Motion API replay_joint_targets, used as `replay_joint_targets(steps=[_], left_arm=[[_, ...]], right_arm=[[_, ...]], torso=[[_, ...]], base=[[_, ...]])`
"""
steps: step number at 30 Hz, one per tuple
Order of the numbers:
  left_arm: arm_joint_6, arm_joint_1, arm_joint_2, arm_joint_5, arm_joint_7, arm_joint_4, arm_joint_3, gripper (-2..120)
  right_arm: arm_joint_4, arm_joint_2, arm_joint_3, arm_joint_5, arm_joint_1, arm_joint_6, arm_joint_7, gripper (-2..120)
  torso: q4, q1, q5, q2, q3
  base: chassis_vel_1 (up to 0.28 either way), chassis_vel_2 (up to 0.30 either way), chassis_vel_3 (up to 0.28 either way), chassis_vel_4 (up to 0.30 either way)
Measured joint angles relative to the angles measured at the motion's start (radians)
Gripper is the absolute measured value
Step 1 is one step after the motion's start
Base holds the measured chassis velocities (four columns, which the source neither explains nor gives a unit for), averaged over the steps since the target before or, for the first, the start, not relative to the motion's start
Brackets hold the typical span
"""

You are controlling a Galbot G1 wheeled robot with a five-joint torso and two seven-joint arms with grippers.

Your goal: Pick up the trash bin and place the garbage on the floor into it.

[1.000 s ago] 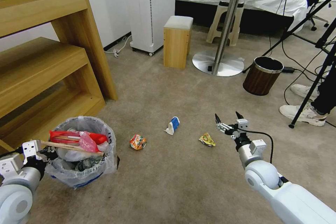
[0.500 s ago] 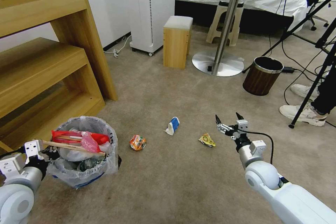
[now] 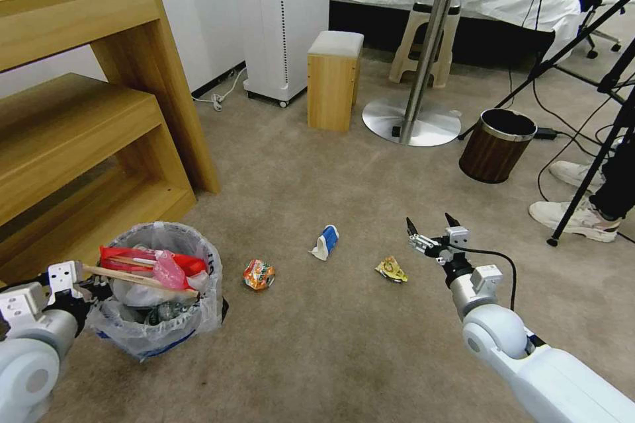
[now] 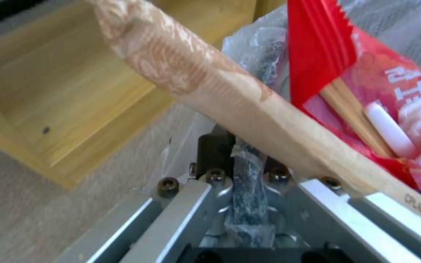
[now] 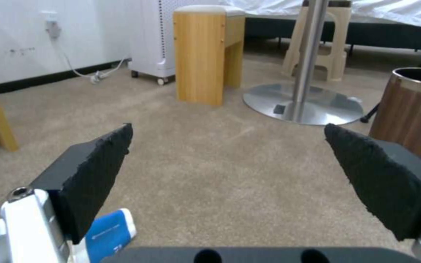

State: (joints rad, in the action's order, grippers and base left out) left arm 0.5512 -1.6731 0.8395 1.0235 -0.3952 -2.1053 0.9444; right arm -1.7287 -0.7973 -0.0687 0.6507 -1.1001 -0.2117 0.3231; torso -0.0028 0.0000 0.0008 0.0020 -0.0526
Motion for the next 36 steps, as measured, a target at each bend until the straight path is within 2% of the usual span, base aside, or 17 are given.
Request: replay_joint_targets(steps=[1,6,9,10,12,16,26,32,36], left_arm=[[0.026,-0.021,-0.005,0.011,-0.001,-0.016,0.013,0],[0.052,-0.065,-0.005,0.017,-0.003,-0.052,0.03,0],[0.063,-0.12,0.01,0.015,-0.006,-0.13,0.043,0],[0.063,-0.12,0.01,0.015,-0.006,-0.13,0.043,0],[0.063,-0.154,0.013,0.009,-0.003,-0.194,0.044,0],[0.065,-0.182,0.002,0.006,-0.001,-0.235,0.044,0],[0.068,-0.232,-0.01,-0.012,0.012,-0.266,0.043,0],[0.056,-0.247,-0.042,-0.045,0.063,-0.272,0.008,0],[0.053,-0.247,-0.05,-0.047,0.074,-0.268,0.006,0]], right_arm=[[0.0,-0.001,-0.003,0.0,-0.001,0.0,0.0,100],[0.0,-0.004,-0.007,0.0,-0.002,0.0,0.0,100],[0.005,-0.01,-0.009,0.0,-0.001,-0.001,-0.002,100],[0.005,-0.01,-0.009,0.0,-0.001,-0.001,-0.002,100],[0.006,-0.017,-0.007,-0.003,-0.003,-0.002,-0.007,100],[0.005,-0.019,-0.004,-0.005,-0.004,-0.002,-0.01,100],[0.007,-0.034,-0.005,-0.022,-0.024,-0.007,-0.014,100],[0.009,-0.037,-0.006,-0.024,-0.026,-0.012,-0.023,100],[0.009,-0.037,-0.008,-0.024,-0.027,-0.013,-0.025,100]], torso=[[0.0002,0.0,0.0001,0.0,0.0],[0.0006,0.0,-0.0003,0.0,0.0],[0.0007,0.0,0.0001,0.0,0.0],[0.0007,0.0,0.0001,0.0,0.0],[0.0003,0.0,0.0002,0.0,0.0],[0.0003,0.0,0.0,0.0,0.0],[0.0004,0.0,0.0,0.0,0.0],[0.0003,0.0,0.0,0.0,0.0],[0.0003,0.0,0.0,0.0,0.0]], base=[[0.0,0.0,0.0,0.0],[0.0,0.0,0.0,0.0],[0.0,0.0,0.0,0.0],[0.0,0.0,0.0,0.0],[0.0,0.0,0.0,0.0],[0.0,0.0,0.0,0.0],[0.0,0.0,0.0,0.0],[0.0,0.0,0.0,0.0],[0.0,0.0,0.0,0.0]])
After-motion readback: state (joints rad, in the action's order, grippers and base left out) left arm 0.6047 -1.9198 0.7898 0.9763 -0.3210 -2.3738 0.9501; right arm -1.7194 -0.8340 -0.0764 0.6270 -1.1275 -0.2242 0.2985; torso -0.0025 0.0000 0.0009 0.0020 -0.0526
